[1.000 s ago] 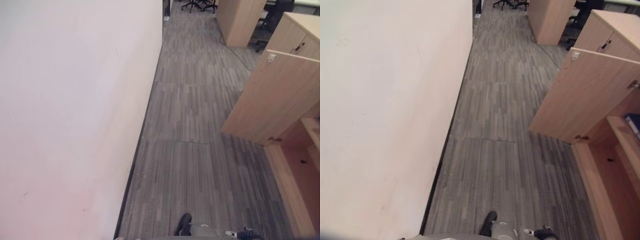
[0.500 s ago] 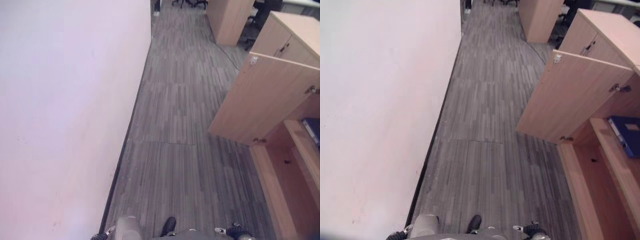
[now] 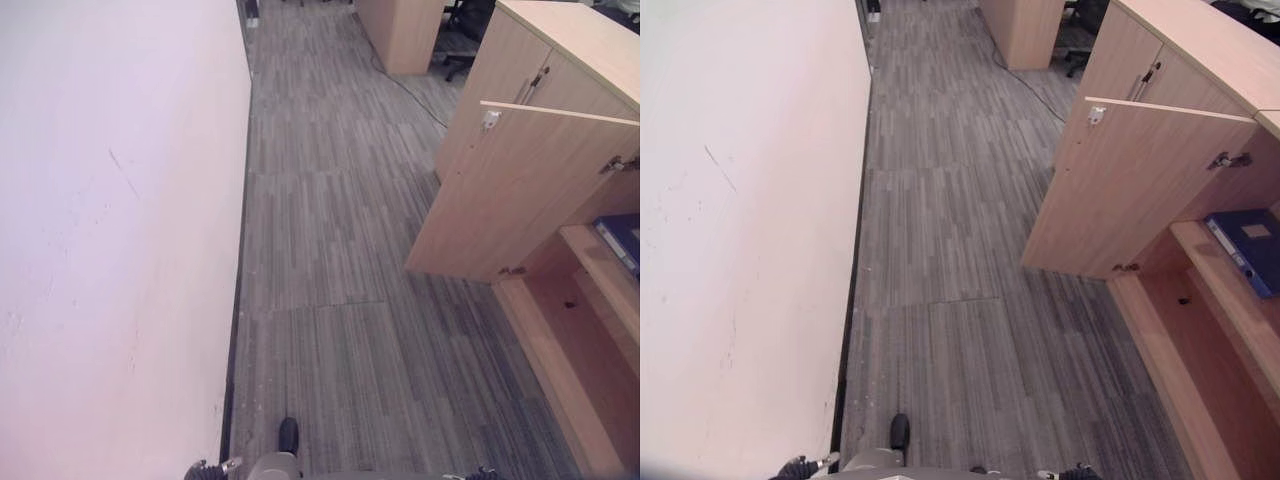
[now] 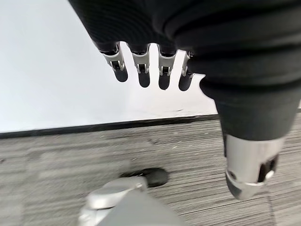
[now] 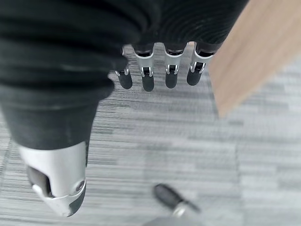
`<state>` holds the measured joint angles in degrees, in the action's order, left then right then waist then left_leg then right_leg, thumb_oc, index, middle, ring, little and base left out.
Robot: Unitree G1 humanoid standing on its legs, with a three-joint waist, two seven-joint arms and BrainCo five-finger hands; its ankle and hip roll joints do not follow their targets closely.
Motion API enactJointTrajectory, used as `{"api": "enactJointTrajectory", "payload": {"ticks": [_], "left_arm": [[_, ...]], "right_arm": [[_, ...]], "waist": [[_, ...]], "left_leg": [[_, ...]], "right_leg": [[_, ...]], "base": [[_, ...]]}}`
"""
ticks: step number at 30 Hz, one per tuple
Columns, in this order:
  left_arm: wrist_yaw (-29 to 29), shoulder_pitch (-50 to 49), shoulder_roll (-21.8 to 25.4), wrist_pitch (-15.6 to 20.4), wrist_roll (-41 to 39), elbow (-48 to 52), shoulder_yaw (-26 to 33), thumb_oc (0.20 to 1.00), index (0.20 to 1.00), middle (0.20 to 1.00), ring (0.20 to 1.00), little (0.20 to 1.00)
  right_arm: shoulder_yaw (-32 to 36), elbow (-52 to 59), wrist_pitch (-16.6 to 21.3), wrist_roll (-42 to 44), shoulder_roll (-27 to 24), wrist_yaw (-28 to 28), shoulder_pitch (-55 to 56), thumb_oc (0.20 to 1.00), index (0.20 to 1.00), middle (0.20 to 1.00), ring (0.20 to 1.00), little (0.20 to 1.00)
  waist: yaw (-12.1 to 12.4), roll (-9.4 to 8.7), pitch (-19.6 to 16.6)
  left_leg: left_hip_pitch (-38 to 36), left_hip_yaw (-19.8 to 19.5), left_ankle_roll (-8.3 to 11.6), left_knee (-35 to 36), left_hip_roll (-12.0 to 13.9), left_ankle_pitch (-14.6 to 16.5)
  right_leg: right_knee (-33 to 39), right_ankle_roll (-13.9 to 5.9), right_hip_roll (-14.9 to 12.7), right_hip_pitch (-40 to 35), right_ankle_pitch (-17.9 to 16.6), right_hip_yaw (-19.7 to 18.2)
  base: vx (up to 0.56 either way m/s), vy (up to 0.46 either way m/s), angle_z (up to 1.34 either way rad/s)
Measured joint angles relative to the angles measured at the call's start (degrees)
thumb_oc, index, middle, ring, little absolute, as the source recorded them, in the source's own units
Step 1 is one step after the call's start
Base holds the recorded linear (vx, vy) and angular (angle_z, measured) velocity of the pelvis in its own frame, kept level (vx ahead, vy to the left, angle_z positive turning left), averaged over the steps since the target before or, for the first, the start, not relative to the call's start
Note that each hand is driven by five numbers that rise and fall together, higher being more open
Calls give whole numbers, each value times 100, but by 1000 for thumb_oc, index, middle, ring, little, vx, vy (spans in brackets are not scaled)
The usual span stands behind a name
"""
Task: Put the empty folder in the office cabinet
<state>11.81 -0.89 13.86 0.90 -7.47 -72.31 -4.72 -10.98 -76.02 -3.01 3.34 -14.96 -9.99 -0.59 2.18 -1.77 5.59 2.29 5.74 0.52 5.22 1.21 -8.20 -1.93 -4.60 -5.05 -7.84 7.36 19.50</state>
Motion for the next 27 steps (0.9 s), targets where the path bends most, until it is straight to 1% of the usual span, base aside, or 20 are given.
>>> {"api": "enactJointTrajectory", "payload": {"ticks": [3, 5, 7, 8, 9, 10, 11, 12, 13, 14, 15, 16, 17, 18, 19, 20, 23, 24, 26, 27], "left_arm": [[1, 79, 27, -8, 0, 2, 3, 1000, 1000, 1000, 1000, 1000], [4, 75, 68, -38, 4, -89, -27, 1000, 1000, 1000, 1000, 1000], [0, 54, 64, -63, 19, -175, -97, 1000, 1000, 1000, 1000, 1000], [-76, 8, 45, -69, 13, -182, -122, 1000, 1000, 1000, 1000, 1000], [-86, -21, 5, -70, 23, -184, -219, 1000, 1000, 1000, 1000, 1000], [-97, -125, -22, -66, 53, -173, -215, 1000, 1000, 1000, 1000, 1000], [-106, -112, -23, -62, 54, -131, -200, 1000, 1000, 1000, 1000, 1000], [-109, -121, -24, -76, 52, -125, -188, 1000, 1000, 1000, 1000, 1000], [-109, -135, -23, -92, 49, -160, -169, 1000, 1000, 1000, 1000, 1000], [-107, -154, -16, -100, 49, -192, -162, 1000, 1000, 1000, 1000, 1000], [-104, -146, -7, -100, 48, -171, -153, 1000, 1000, 1000, 1000, 1000], [-100, -152, 4, -92, 49, -168, -61, 1000, 1000, 1000, 1000, 1000], [-97, -192, 3, -98, 50, -174, 47, 1000, 1000, 1000, 1000, 1000], [-101, -233, -1, -131, 50, -201, 53, 1000, 1000, 1000, 1000, 1000], [-98, -216, 14, -127, 52, -169, 42, 1000, 1000, 1000, 1000, 1000], [-93, -140, 26, -127, 63, -111, 59, 1000, 1000, 1000, 1000, 1000], [-91, -91, 6, -101, 76, 8, 74, 1000, 1000, 1000, 1000, 1000], [-100, -107, -21, -96, 119, 38, 77, 1000, 1000, 1000, 1000, 1000], [-93, -117, -27, -99, 119, 6, 74, 1000, 1000, 1000, 1000, 1000], [-93, -125, -26, -100, 119, -7, 72, 1000, 1000, 1000, 1000, 1000]], "right_arm": [[0, 2, -2, -1, 42, 7, -104, 1000, 1000, 1000, 1000, 1000], [-11, 123, -7, -3, 66, 24, -133, 1000, 1000, 1000, 1000, 1000], [-58, 250, -8, -4, 43, 29, -198, 1000, 1000, 1000, 1000, 1000], [-120, 340, -6, -2, 61, 30, -193, 1000, 1000, 1000, 1000, 1000], [-146, 420, 7, -1, 60, 19, -160, 1000, 1000, 1000, 1000, 1000], [-176, 501, 11, -5, 61, 25, -128, 1000, 1000, 1000, 1000, 1000], [-175, 570, 10, -5, 64, 34, -152, 1000, 1000, 1000, 1000, 1000], [-175, 618, 31, -5, 67, 40, -178, 1000, 1000, 1000, 1000, 1000], [-172, 628, 48, -6, 67, 43, -208, 1000, 1000, 1000, 1000, 1000], [-166, 614, 34, -6, 64, 44, -218, 1000, 1000, 1000, 1000, 1000], [-167, 596, 13, -6, 59, 43, -131, 1000, 1000, 1000, 1000, 1000], [-114, 577, 24, -1, 80, 42, -81, 1000, 1000, 1000, 1000, 1000], [-94, 584, 45, -1, 92, 46, -108, 1000, 1000, 1000, 1000, 1000], [12, 585, 45, 1, 95, 49, -110, 1000, 1000, 1000, 1000, 1000], [15, 568, 37, 1, 93, 31, -30, 1000, 1000, 1000, 1000, 1000], [-2, 569, 32, 0, 93, 30, 16, 1000, 1000, 1000, 1000, 1000], [-2, 565, 27, 0, 85, 25, 19, 1000, 1000, 1000, 1000, 1000], [-5, 560, 6, -3, 76, 24, 20, 1000, 1000, 1000, 1000, 1000], [-14, 458, 1, 0, 55, 17, 21, 1000, 1000, 1000, 1000, 1000], [-13, 425, -6, 0, 37, 8, 23, 1000, 1000, 1000, 1000, 1000]], "waist": [[41, 40, 23], [69, 85, 13], [60, 135, 132], [54, 144, 137], [56, 69, 132], [64, 10, 150], [114, -12, 182], [124, -21, 213], [124, -12, 236], [123, -3, 243], [78, -12, 261], [89, -22, 271], [83, -13, 297], [19, -2, 300], [-18, -6, 312], [-29, -40, 325], [-94, -16, 368], [-120, 34, 354], [-151, 45, 314], [-167, 35, 285]], "left_leg": [[-79, 153, -162, 7, -139, 126], [-188, 272, -310, 18, -273, 283], [-384, 372, -431, 53, -368, 427], [-429, 398, -490, 55, -454, 470], [-464, 447, -528, 54, -526, 498], [-529, 610, -587, 56, -571, 544], [-530, 728, -583, 55, -556, 579], [-518, 803, -588, 25, -523, 589], [-512, 879, -560, 6, -479, 592], [-531, 959, -522, 5, -443, 584], [-564, 991, -511, 4, -430, 605], [-604, 1140, -409, 7, -385, 683], [-659, 1248, -390, 20, -349, 729], [-700, 1273, -368, 55, -326, 741], [-748, 1340, -311, 27, -289, 776], [-774, 1395, -255, 4, -252, 799], [-859, 1383, -205, 0, -95, 760], [-957, 1378, -152, -2, 28, 784], [-1023, 1402, -38, -48, 163, 858], [-1031, 1417, -42, -80, 221, 876]], "right_leg": [[-571, -113, -264, 251, 88, -11], [-1542, -213, -598, 629, 197, 13], [-2919, -192, -1026, 1203, 180, 115], [-3374, -199, -1266, 1415, 158, 225], [-3597, -208, -1466, 1477, 201, 320], [-3434, -269, -1734, 1572, 161, 690], [-3134, -277, -1823, 1612, 159, 1063], [-2745, -316, -1809, 1631, 136, 1309], [-2375, -488, -1756, 1663, 31, 1456], [-2037, -658, -1670, 1667, -107, 1504], [-1860, -715, -1615, 1697, -186, 1542], [-1455, -857, -1505, 1744, -313, 1632], [-1078, -784, -1388, 1746, -633, 1756], [-833, -778, -1340, 1661, -840, 1867], [-625, -756, -1313, 1539, -1144, 2115], [-536, -753, -1260, 1514, -1344, 2150], [-356, -590, -1012, 1388, -1443, 2071], [-248, -424, -820, 1214, -1373, 2065], [-286, -177, -696, 1153, -1233, 2065], [-348, -65, -643, 1161, -1166, 2045]], "base": [[55, 206, -21], [130, 331, -32], [73, 130, -25], [71, 85, -15], [101, 88, -22], [87, 31, -43], [55, 1, -62], [44, -18, -61], [57, -27, -48], [132, -74, -31], [108, -65, -36], [116, -94, -58], [82, -85, -60], [194, -171, -51], [155, -130, -35], [198, -143, -29], [208, -141, -6], [213, -168, -2], [194, -180, -7], [224, -254, -11]]}}
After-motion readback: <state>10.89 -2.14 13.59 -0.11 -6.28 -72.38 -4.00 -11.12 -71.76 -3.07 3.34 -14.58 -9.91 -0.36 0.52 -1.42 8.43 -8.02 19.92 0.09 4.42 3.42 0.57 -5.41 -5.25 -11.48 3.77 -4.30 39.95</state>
